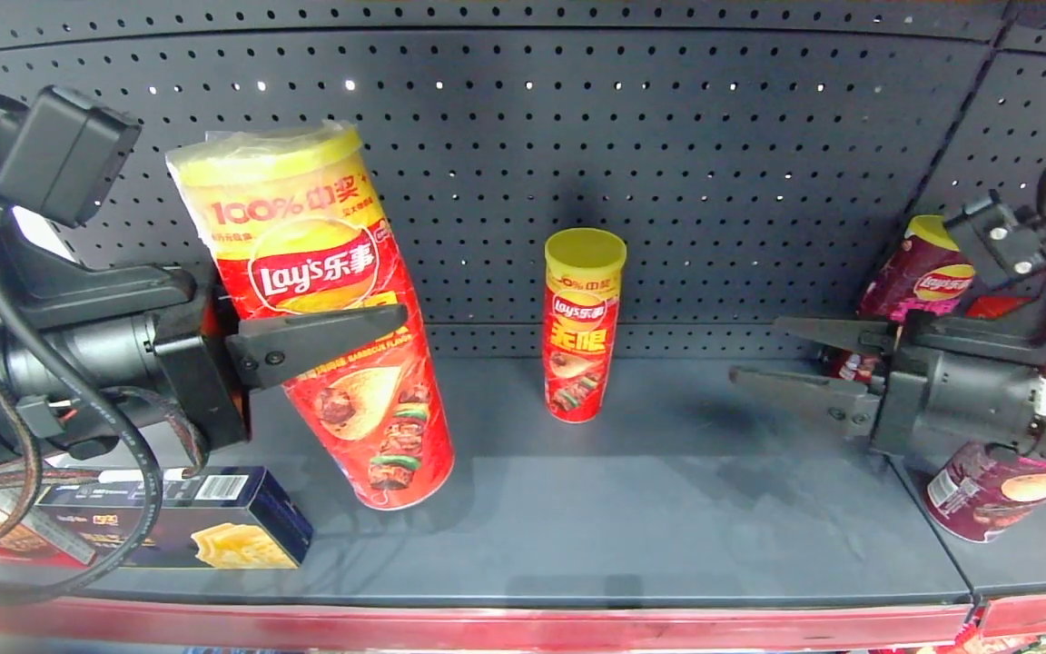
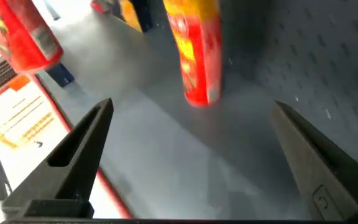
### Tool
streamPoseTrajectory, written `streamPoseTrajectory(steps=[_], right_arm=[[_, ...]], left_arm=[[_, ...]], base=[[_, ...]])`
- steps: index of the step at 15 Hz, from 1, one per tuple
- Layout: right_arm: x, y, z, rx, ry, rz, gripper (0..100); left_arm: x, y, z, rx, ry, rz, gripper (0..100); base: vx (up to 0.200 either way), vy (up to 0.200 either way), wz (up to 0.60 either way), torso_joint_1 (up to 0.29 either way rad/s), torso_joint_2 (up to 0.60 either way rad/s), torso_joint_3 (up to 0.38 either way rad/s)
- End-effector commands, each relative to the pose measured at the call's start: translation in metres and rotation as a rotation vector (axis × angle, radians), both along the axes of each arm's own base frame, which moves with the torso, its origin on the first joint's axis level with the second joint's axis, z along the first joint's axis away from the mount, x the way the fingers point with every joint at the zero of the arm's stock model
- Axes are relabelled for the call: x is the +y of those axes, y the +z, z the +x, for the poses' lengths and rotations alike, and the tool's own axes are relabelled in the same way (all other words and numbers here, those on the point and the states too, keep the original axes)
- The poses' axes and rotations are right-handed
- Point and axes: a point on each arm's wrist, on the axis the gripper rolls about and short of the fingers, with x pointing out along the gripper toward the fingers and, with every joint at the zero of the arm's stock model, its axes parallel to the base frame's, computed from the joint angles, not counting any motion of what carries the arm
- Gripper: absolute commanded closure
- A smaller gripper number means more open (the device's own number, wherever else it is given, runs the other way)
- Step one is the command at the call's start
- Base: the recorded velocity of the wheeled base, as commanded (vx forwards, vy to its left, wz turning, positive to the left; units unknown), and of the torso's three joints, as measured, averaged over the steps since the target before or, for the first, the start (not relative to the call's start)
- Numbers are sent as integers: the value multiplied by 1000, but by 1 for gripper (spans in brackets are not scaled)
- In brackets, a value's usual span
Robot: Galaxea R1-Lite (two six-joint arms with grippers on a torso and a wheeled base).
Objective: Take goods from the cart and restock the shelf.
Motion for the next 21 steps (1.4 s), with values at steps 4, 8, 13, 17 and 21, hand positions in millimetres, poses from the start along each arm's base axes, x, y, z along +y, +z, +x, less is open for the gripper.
streamPoseTrajectory(steps=[4,8,13,17,21], right_arm=[[29,-13,68,-39,116,-85,0],[34,-12,105,-120,331,-74,0],[52,-26,134,-147,436,-52,0],[61,-43,148,-126,446,-55,0],[69,-60,159,-112,451,-58,0]], left_arm=[[0,3,0,-7,-16,-3,100],[-3,3,6,-3,-36,-2,100],[-2,4,6,-3,-56,-3,100],[-3,3,8,3,-67,-2,100],[-1,2,9,3,-59,-2,100]], base=[[0,0,0,0,0,0],[0,0,0,0,0,0],[0,0,0,0,0,0],[0,0,0,0,0,0],[0,0,0,0,0,0]])
